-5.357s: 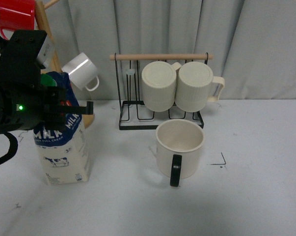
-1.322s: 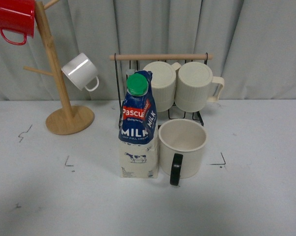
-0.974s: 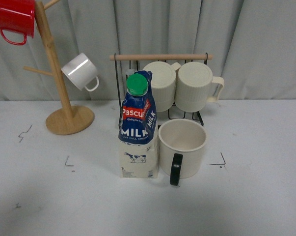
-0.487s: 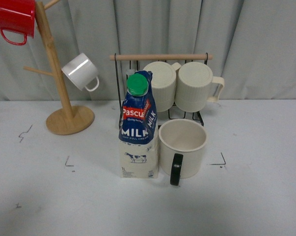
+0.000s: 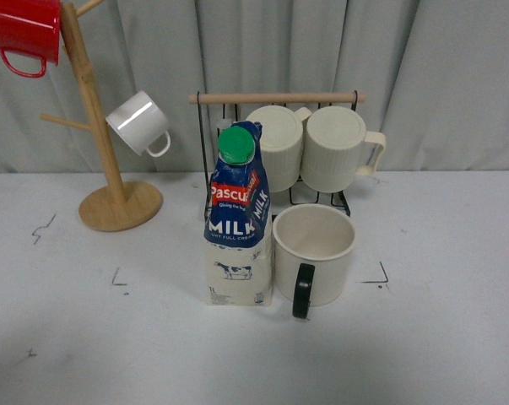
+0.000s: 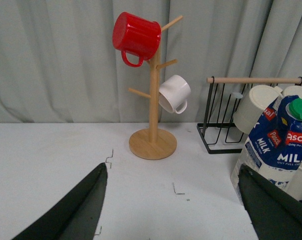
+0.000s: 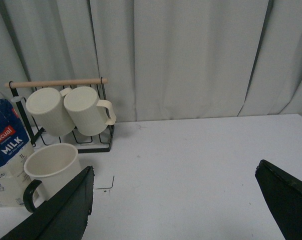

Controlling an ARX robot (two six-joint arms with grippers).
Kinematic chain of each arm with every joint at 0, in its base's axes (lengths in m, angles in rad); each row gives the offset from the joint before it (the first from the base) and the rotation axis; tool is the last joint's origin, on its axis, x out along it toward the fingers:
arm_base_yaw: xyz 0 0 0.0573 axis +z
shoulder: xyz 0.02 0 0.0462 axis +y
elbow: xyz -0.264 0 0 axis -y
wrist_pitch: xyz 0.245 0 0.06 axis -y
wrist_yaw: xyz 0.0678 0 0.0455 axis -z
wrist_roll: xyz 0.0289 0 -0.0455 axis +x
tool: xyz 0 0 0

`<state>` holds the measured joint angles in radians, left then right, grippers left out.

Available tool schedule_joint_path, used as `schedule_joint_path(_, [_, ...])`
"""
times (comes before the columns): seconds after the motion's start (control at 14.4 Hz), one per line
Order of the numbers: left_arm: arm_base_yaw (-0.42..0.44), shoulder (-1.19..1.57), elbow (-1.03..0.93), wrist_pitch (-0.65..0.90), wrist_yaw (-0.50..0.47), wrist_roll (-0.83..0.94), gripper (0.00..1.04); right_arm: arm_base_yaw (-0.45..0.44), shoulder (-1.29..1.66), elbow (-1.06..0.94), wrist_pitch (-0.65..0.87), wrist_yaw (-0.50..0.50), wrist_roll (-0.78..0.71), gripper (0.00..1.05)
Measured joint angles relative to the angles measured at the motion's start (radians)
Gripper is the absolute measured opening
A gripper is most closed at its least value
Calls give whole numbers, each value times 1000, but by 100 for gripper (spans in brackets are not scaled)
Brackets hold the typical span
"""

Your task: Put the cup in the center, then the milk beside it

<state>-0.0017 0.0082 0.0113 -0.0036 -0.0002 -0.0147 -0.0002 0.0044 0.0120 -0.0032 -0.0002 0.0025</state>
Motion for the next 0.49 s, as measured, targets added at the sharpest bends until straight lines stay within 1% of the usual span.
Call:
schedule_joint_path(0.07, [0,0,0,0,0,0,94,0,0,0,0,0,0,98])
schedule_joint_path(0.14, [0,0,0,0,0,0,99,0,0,0,0,0,0,98])
schedule_joint_path(0.28, [0,0,0,0,0,1,97,0,0,0,0,0,0,98])
schedule_joint_path(0.49, [0,0,0,0,0,1,98,0,0,0,0,0,0,98])
